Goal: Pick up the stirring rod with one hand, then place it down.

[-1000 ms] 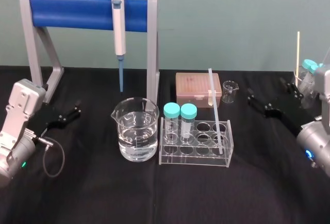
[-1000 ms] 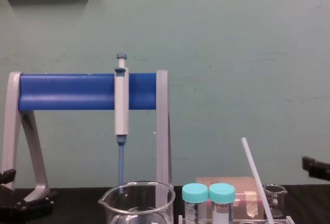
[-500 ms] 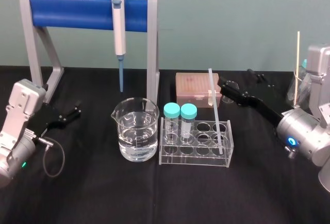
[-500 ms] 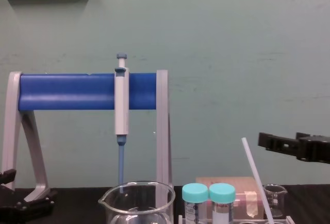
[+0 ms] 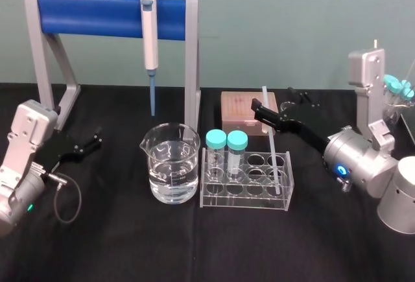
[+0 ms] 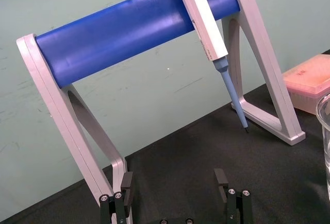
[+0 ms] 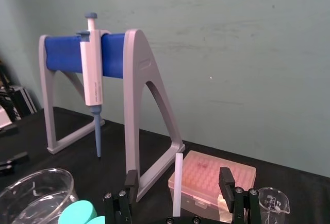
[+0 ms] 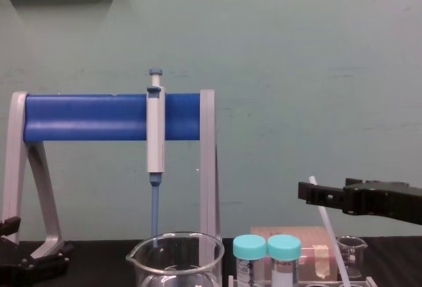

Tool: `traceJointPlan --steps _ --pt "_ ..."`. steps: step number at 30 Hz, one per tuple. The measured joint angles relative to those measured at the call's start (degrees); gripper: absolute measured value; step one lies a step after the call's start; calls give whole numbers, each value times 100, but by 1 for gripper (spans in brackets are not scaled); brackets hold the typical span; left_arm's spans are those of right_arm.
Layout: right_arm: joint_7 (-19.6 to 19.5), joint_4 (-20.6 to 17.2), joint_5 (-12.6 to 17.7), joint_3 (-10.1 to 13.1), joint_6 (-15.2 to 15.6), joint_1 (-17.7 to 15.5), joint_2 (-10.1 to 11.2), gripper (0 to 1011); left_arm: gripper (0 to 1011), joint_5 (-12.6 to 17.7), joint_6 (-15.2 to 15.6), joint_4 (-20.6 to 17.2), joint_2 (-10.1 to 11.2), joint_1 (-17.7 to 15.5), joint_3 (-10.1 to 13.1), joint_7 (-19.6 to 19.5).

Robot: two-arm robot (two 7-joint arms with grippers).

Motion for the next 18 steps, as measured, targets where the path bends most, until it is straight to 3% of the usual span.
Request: traceJointPlan --steps 18 --pt "-49 516 -379 -16 290 267 -358 1003 1000 0 0 0 0 0 0 0"
